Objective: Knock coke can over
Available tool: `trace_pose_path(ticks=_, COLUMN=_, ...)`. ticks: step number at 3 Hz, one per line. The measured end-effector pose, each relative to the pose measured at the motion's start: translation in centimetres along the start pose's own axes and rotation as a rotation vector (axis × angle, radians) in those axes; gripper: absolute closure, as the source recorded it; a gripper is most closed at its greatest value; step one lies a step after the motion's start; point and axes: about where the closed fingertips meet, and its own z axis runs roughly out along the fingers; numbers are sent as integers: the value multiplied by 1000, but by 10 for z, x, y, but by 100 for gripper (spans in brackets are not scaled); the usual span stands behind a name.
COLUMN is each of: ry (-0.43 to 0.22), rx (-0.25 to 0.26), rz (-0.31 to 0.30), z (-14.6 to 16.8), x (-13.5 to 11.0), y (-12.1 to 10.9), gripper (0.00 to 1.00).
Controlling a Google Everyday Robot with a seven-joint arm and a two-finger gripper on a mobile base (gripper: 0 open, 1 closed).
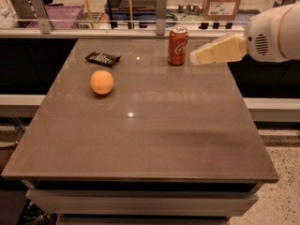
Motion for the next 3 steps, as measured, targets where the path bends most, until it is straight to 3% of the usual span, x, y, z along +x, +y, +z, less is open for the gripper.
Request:
trace_pose_path(ticks=1, ry=-32, rx=15, rz=51, z=29, x=-8, y=-4, gripper=0)
trace_pose_path(ticks=3, ry=-31, rx=-24, rz=125, z=91, x=-3, y=-20, gripper=0)
